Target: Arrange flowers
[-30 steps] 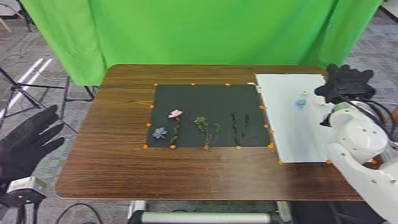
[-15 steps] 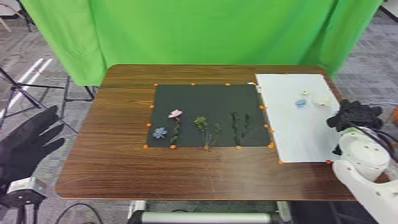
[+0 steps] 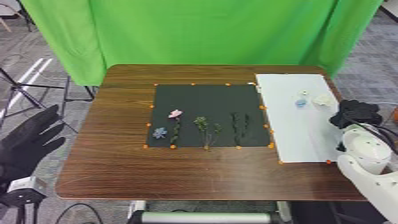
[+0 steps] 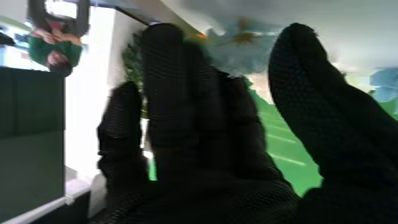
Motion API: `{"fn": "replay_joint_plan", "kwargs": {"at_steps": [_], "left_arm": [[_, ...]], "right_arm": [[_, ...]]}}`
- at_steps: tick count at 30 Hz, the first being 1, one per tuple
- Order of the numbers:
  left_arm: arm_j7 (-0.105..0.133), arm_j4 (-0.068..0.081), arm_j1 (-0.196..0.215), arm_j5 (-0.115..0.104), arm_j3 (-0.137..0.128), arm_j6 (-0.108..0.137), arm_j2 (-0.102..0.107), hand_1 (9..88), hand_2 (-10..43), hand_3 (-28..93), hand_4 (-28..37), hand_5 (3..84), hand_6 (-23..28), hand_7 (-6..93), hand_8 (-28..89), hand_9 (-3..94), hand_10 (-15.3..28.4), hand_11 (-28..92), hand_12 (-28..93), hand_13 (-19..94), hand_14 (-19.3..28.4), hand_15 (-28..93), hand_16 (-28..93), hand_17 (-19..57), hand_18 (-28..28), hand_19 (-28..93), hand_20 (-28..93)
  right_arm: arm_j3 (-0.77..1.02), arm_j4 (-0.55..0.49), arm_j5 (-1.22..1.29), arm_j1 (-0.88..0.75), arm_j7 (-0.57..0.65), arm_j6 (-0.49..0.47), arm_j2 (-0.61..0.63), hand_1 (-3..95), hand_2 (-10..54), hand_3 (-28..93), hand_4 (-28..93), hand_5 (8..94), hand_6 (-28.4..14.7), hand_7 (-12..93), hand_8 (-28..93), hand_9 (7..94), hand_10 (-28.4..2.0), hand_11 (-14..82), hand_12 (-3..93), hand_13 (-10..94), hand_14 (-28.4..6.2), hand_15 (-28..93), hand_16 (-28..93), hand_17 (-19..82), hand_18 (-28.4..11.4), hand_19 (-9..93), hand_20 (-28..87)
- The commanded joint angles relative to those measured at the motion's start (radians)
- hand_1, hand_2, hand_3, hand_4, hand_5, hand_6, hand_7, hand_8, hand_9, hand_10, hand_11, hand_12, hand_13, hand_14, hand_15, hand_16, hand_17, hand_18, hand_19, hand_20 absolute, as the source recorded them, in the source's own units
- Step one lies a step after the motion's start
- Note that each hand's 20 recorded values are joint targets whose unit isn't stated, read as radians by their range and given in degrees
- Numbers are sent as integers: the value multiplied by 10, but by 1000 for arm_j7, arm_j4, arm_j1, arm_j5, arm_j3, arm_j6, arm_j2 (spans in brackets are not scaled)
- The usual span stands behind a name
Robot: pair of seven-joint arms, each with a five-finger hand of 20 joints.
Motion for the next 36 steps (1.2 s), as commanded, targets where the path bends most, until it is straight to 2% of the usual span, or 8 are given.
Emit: {"fn": "replay_joint_plan", "kwargs": {"at_steps": [1, 4, 8, 14, 20, 27, 34, 36], "left_arm": [[2, -2, 15, 1, -8, -3, -3, 235, -58, 677, -282, 206, 5, 161, -83, 155, 79, 58, 238, 111, 106, 78, 113, -134, 176, 318, 99], [1, -3, 15, 0, -7, 2, -5, 235, -58, 678, -282, 206, 5, 162, -84, 155, 78, 59, 238, 112, 106, 78, 113, -134, 176, 317, 99], [7, -6, 21, 1, -10, 5, -9, 235, -58, 678, -283, 206, 5, 162, -84, 156, 78, 60, 237, 112, 106, 78, 113, -134, 176, 318, 100], [4, -7, 19, 1, -11, 6, -8, 234, -57, 678, -283, 207, 6, 162, -85, 156, 79, 59, 235, 112, 106, 80, 112, -135, 177, 318, 100], [-5, -6, 12, 0, 0, 4, -6, 234, -58, 679, -283, 207, 6, 162, -84, 156, 79, 59, 235, 112, 106, 81, 111, -135, 177, 320, 99], [-11, -4, 4, 0, 8, 3, 0, 234, -58, 679, -283, 207, 6, 162, -84, 156, 80, 59, 236, 112, 106, 80, 111, -134, 176, 319, 99], [-13, -11, 14, 0, 7, 9, -3, 234, -58, 679, -282, 207, 6, 163, -85, 156, 79, 58, 236, 112, 106, 80, 111, -134, 176, 319, 99], [-15, -9, 12, -1, 8, 7, -3, 233, -58, 680, -282, 208, 6, 162, -85, 156, 80, 58, 235, 112, 106, 80, 111, -135, 177, 319, 99]], "right_arm": [[7, 15, 56, -16, -47, 37, 1, 403, -95, 837, -283, 517, 22, 379, -153, 666, -71, 242, 266, 672, -17, 463, 337, 220, -182, 760, 499], [10, 10, 40, -32, -67, 79, -2, 456, -95, 797, -282, 581, 27, 470, -45, 781, -50, 139, 400, 727, -8, 472, 376, 239, -183, 769, 514], [40, -48, 41, -64, -76, 133, -5, 493, -95, 803, -282, 665, 36, 508, -2, 853, -47, 155, 475, 766, -9, 537, 377, 265, -186, 784, 530], [-19, -181, -23, 0, -125, 238, -25, 486, -95, 845, -282, 708, 30, 501, -22, 879, -48, 161, 487, 783, -12, 567, 386, 279, -194, 796, 542], [-226, -242, -52, 209, -211, 279, -101, 472, -95, 864, -263, 722, 25, 495, -24, 885, -51, 161, 493, 784, -13, 575, 390, 279, -195, 796, 548], [-489, -167, -70, 459, -307, 199, -249, 470, -95, 858, -248, 724, 23, 495, -25, 885, -52, 160, 497, 784, -13, 573, 398, 279, -197, 795, 553], [-624, -39, -94, 579, -361, 118, -352, 477, -95, 851, -265, 717, 27, 497, -29, 882, -50, 157, 497, 781, -13, 576, 398, 277, -194, 791, 552], [-663, -1, -95, 609, -365, 109, -366, 478, -95, 849, -268, 715, 27, 500, -29, 881, -48, 157, 497, 780, -13, 576, 397, 276, -193, 790, 551]]}}
